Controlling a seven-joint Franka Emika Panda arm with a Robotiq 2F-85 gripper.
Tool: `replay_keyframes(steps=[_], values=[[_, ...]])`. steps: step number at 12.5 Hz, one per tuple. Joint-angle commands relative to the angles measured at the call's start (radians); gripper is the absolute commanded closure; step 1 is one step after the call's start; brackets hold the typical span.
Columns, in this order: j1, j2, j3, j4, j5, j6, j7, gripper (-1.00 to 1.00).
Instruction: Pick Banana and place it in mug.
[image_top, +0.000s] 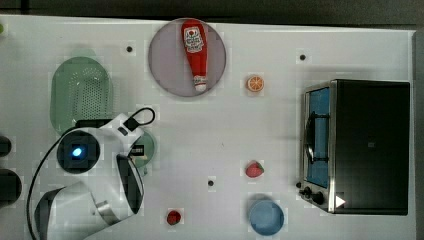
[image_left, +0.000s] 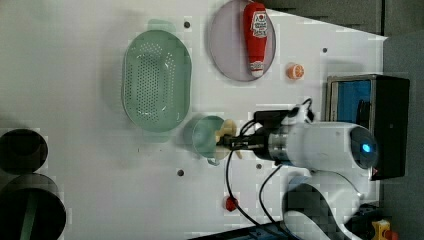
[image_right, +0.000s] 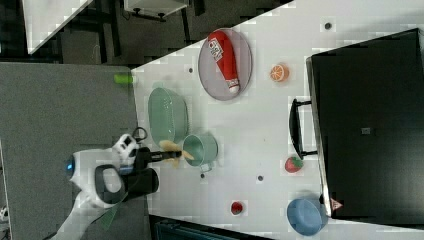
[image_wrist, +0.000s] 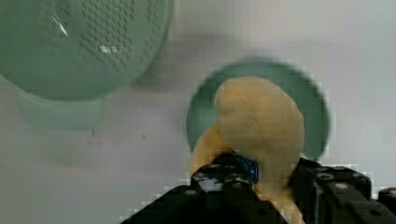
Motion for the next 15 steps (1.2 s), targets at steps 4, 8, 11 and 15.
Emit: replay_keyframes(steps=[4, 8, 11, 15], values=[[-0.019, 0.024, -0.007, -0.019, -0.025, 0.022, 0.069, -0.58], [-0.027, -0.069, -0.018, -0.017, -0.023, 0.014, 0.069, -1.00], [-0.047, -0.207, -0.088, -0.009, -0.023, -0.052, 0.069, -1.00], [-0.079, -0.365, -0.269, 0.088, -0.023, -0.268, 0.069, -1.00]])
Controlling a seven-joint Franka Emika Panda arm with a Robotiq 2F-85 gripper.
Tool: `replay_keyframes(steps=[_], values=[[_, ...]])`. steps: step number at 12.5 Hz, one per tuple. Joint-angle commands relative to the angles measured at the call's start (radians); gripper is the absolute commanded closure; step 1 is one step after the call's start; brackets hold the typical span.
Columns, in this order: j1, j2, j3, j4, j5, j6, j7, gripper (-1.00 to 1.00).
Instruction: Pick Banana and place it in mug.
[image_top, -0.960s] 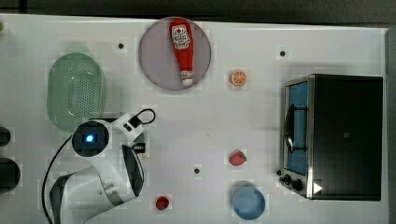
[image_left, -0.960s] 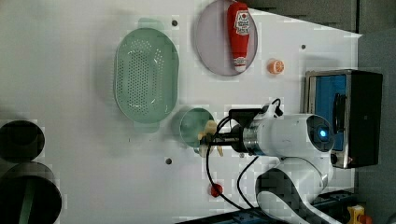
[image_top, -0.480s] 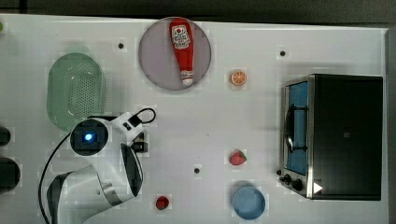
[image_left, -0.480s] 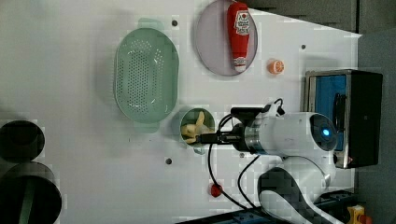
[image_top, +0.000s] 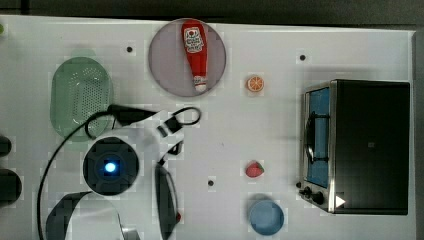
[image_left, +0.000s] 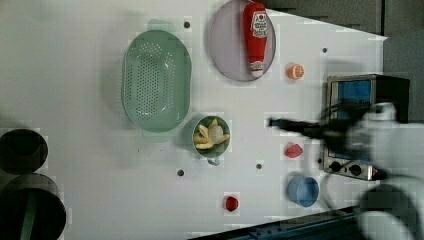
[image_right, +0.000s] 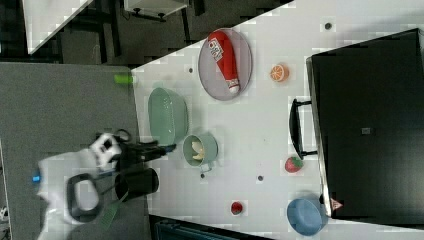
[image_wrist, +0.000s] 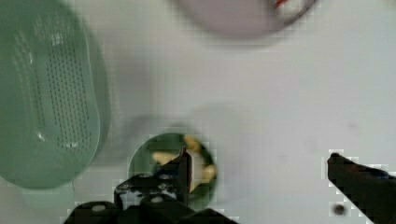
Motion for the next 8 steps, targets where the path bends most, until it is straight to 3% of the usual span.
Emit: replay_keyframes(steps=[1, 4, 8], values=[[-0.049, -0.063, -0.140, 0.111, -0.024, -0.172, 0.025, -1.00], [-0.060, -0.081, -0.260, 0.279, -0.027, -0.451, 0.025, -1.00], [-0.062, -0.061, -0.311, 0.462, -0.128, -0.561, 0.025, -1.00]])
